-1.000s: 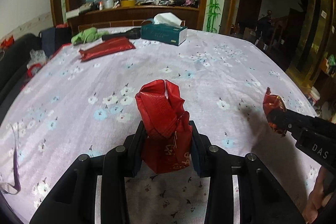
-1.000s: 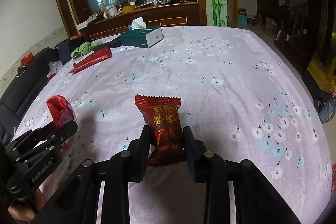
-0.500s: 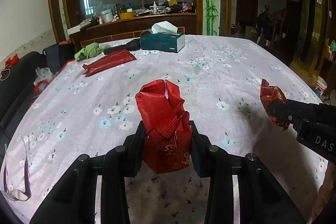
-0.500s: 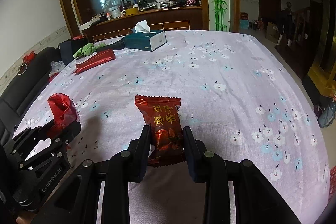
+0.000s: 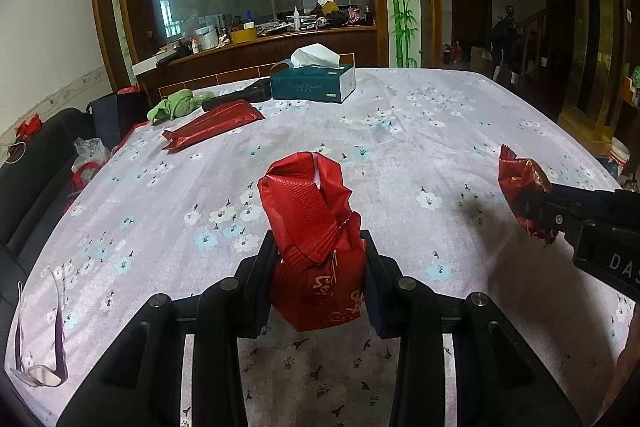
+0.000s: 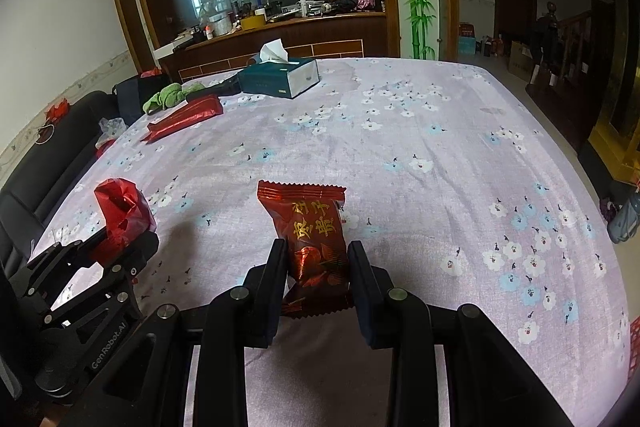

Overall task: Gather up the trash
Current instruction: 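Hold the red gift bag and candy packet raised above the table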

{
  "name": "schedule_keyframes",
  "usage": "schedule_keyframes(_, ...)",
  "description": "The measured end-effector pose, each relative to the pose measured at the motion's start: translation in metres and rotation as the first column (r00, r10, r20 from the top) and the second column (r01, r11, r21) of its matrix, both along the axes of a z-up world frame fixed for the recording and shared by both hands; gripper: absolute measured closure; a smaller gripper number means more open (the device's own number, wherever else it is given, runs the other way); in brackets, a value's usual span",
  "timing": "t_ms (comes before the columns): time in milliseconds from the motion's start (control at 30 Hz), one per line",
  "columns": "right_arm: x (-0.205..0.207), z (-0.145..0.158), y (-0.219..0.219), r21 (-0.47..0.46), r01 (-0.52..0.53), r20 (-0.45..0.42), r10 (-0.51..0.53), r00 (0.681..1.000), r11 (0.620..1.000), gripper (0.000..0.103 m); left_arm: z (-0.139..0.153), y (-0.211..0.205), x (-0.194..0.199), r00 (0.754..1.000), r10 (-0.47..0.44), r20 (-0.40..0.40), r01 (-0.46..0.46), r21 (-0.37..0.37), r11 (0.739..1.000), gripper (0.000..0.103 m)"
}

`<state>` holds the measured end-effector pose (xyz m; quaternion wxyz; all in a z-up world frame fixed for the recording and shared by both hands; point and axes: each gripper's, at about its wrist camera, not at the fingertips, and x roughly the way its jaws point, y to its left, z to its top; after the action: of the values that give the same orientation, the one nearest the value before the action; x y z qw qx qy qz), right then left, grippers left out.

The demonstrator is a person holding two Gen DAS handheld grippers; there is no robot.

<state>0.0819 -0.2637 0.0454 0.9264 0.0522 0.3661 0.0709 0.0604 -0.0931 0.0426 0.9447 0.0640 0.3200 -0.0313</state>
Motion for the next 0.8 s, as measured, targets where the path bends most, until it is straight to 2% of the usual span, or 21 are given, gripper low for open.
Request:
schedule_keyframes(333, -0.003, 0.003, -0.001, 0.000, -0.002, 0.012, 0.002, 1.000, 1.000, 0.071, -0.002, 0.001, 0.000, 1.000, 0.002, -0.002, -0.002, 0.000, 1.000, 0.067)
schedule_keyframes(533, 0.002, 0.002, -0.007, 0.009, 0.033, 0.001, -0.033, 0.999, 0.999, 0.071, -0.005, 0.004, 0.001, 1.000, 0.005, -0.011, -0.005, -0.003, 1.000, 0.067)
schedule_keyframes(800, -0.010, 0.022, -0.012, -0.014, 0.071, 0.020, -0.071, 0.997, 0.997, 0.071, -0.008, 0.008, 0.006, 0.999, -0.013, -0.034, 0.012, -0.034, 0.999, 0.067)
